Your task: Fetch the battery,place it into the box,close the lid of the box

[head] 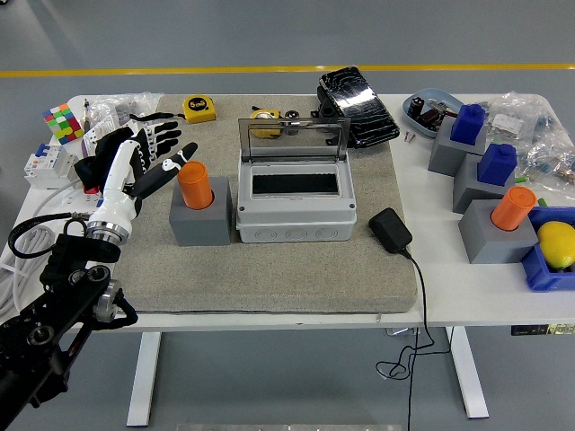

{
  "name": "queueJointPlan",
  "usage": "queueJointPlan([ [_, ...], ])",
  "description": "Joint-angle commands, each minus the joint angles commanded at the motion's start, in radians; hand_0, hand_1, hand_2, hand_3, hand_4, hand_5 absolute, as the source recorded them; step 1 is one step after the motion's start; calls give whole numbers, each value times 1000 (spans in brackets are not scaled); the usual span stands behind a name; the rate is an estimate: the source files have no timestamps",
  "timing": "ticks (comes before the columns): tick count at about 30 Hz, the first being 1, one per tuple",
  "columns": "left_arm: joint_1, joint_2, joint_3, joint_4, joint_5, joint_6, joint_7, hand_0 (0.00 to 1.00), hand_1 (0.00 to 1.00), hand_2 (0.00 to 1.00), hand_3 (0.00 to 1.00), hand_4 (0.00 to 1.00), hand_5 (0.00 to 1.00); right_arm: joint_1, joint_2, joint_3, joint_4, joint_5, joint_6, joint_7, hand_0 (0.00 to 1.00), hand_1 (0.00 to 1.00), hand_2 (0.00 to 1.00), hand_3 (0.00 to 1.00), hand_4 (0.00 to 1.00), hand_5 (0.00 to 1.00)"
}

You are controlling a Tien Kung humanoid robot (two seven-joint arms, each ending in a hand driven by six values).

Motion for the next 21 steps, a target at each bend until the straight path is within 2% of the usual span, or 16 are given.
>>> queueJointPlan([
  [2, 0, -2, 5, 4, 0, 5, -6, 808, 796, 774, 765, 998, 427, 0, 0, 1, 0, 0, 0, 0, 497, 627, 679, 616, 992, 566],
  [3, 0, -5, 12, 12, -1, 15, -21, 806, 794, 770, 753, 998, 395, -1, 1, 3, 0, -2, 0, 0, 498, 627, 679, 616, 992, 567],
  [8, -10, -17, 45, 47, -2, 54, -66, 806, 794, 770, 753, 998, 395, -3, 3, 6, 3, -6, 0, 1, 498, 627, 679, 616, 992, 567],
  [9, -14, -18, 53, 54, -4, 59, -72, 795, 783, 757, 739, 998, 342, -4, 3, 5, 3, -5, 0, 1, 500, 626, 679, 616, 991, 569],
  [14, -25, -27, 87, 85, -19, 83, -105, 795, 783, 757, 739, 998, 342, -2, 3, 2, 3, -3, 0, 1, 500, 626, 679, 616, 991, 569],
  [15, -27, -30, 90, 90, -22, 87, -111, 779, 756, 729, 722, 998, 215, -2, 3, 2, 3, -3, 0, 1, 498, 627, 679, 616, 991, 568],
  [20, -42, -42, 107, 108, -39, 108, -138, 779, 756, 729, 722, 998, 215, -1, 3, 0, 3, -2, -1, 0, 498, 627, 679, 616, 991, 568],
  [21, -45, -44, 112, 111, -41, 111, -142, 746, 719, 696, 689, 998, 187, -2, 3, 0, 3, -1, -1, 0, 500, 627, 679, 615, 991, 566],
])
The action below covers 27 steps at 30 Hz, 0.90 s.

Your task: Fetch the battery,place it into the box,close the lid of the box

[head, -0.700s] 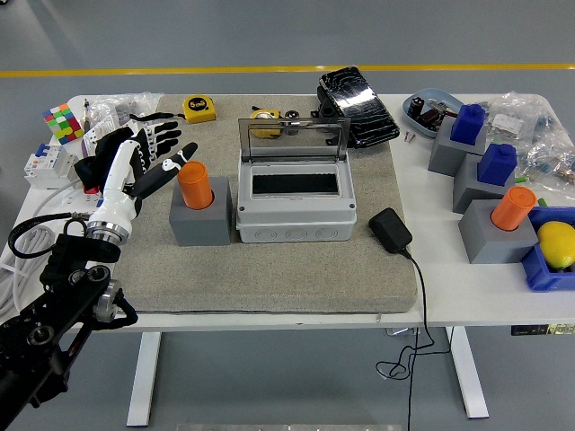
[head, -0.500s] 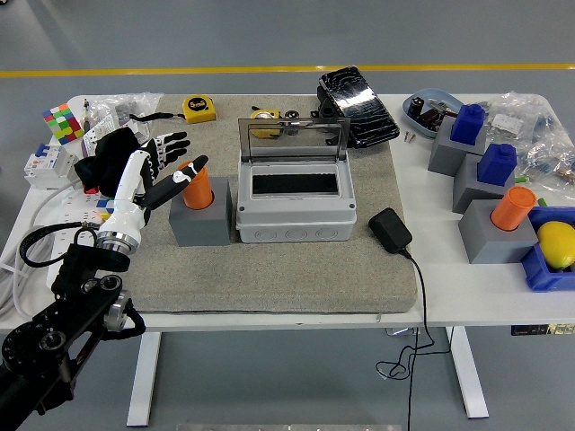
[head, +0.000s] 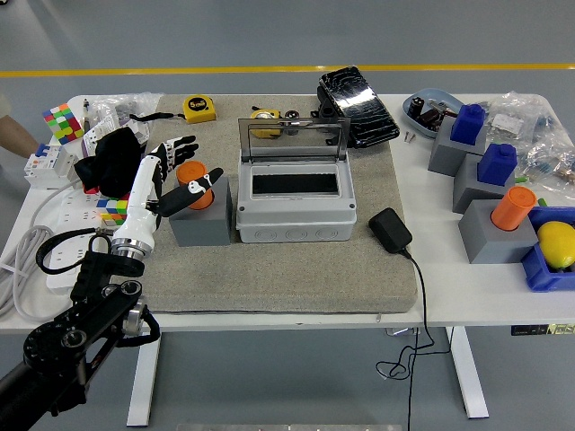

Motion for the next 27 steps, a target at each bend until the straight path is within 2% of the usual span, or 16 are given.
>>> queueJointPlan([
  [5, -20, -16, 26, 30, -15, 9, -17, 746, 719, 696, 689, 998, 187, -2, 1, -2, 0, 1, 1, 0, 500, 627, 679, 615, 991, 566],
  [6, -22, -19, 29, 35, -20, 10, -21, 714, 682, 671, 634, 998, 137, -2, 2, 0, 1, 0, 0, 0, 501, 627, 679, 616, 992, 564],
  [11, -32, -30, 37, 53, -34, 14, -35, 714, 682, 671, 634, 998, 137, -3, 3, 3, 2, -2, 0, 1, 501, 627, 679, 616, 992, 564],
  [12, -36, -33, 40, 57, -37, 14, -38, 549, 573, 539, 551, 998, 55, -3, 2, 3, 1, -1, 0, 1, 500, 627, 679, 616, 992, 563],
  [17, -48, -38, 49, 65, -45, 12, -42, 549, 573, 539, 551, 998, 55, -5, 3, 3, 0, 1, 1, 1, 500, 627, 679, 616, 992, 563],
  [18, -50, -40, 50, 67, -47, 11, -43, 368, 394, 431, 470, 998, 2, -5, 3, 3, 0, 2, 1, 0, 501, 627, 680, 616, 993, 562],
  [23, -58, -45, 54, 78, -59, 4, -45, 368, 394, 431, 470, 998, 2, -5, 3, 3, 0, 1, 1, 1, 501, 627, 680, 616, 993, 562],
  [24, -59, -46, 55, 81, -62, 2, -45, 247, 297, 333, 406, 991, 2, -4, 4, 3, 0, 0, 1, 1, 500, 627, 680, 616, 993, 562],
  [27, -60, -49, 52, 87, -70, -4, -51, 247, 297, 333, 406, 991, 2, -4, 4, 4, 1, -2, 0, 2, 500, 627, 680, 616, 993, 562],
])
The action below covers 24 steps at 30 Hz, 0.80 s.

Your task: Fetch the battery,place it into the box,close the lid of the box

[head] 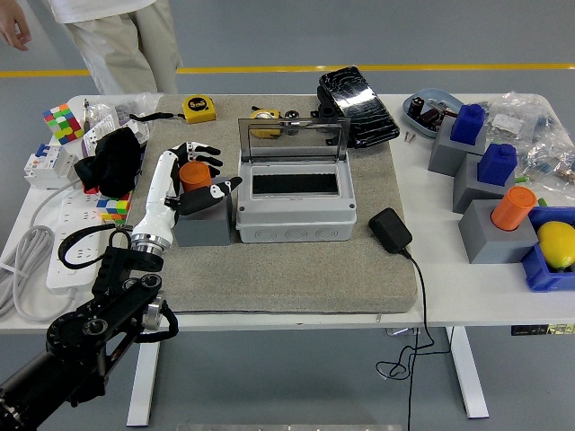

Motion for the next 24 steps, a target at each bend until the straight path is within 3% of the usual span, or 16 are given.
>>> queueJointPlan([
  [2, -1, -1, -1, 2, -7, -3, -5, 247, 297, 333, 406, 991, 2, 0, 0, -1, 0, 0, 0, 0, 500, 627, 680, 616, 993, 562],
  [3, -2, -2, -1, 3, -11, -2, -11, 190, 173, 226, 291, 933, 2, 1, 0, -2, 0, 0, 0, -1, 500, 627, 679, 616, 994, 562],
  [18, -24, -6, 12, 6, -42, -7, -47, 163, 130, 155, 216, 883, 2, 1, 2, -6, -1, 3, -3, 6, 498, 627, 679, 617, 995, 561],
  [21, -28, 0, 13, -22, -20, -13, -26, 149, 114, 142, 206, 881, 2, 0, 2, -5, -1, 2, -4, 9, 497, 627, 679, 617, 995, 561],
  [24, -34, 11, 11, -76, 45, -14, 33, 149, 114, 142, 206, 881, 2, -1, 1, -3, -2, 4, -4, 8, 497, 627, 679, 617, 995, 561],
])
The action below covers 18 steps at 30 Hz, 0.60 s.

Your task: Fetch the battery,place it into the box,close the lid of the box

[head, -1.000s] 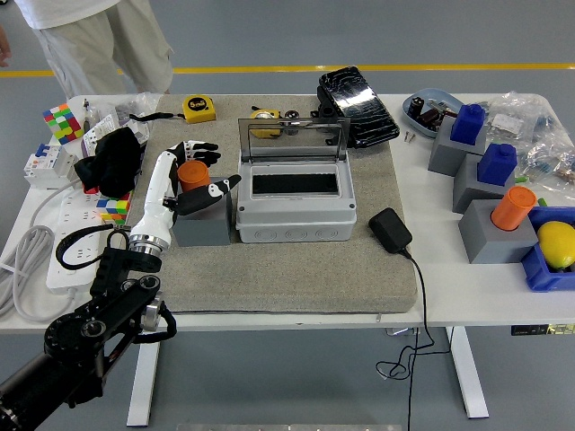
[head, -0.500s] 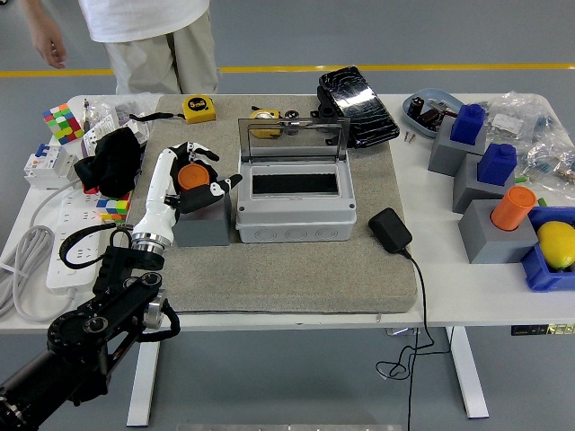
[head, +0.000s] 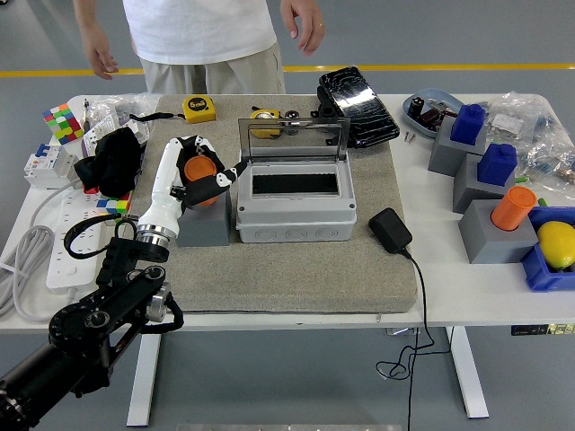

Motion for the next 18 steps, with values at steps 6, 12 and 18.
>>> queueJointPlan([
  [6, -29, 22, -2, -125, 223, -7, 204, 144, 113, 141, 204, 902, 2, -4, -2, -1, -3, 4, 0, -1, 497, 627, 679, 617, 995, 561],
  [12, -87, 36, 44, -221, 433, -13, 426, 132, 104, 135, 205, 915, 2, -5, -1, 5, -1, 0, -1, 1, 497, 626, 679, 616, 995, 561],
  [18, -202, 39, 175, -206, 466, -20, 566, 137, 109, 138, 215, 934, 2, -3, -5, -2, -1, 1, -1, 0, 498, 626, 678, 616, 994, 560],
])
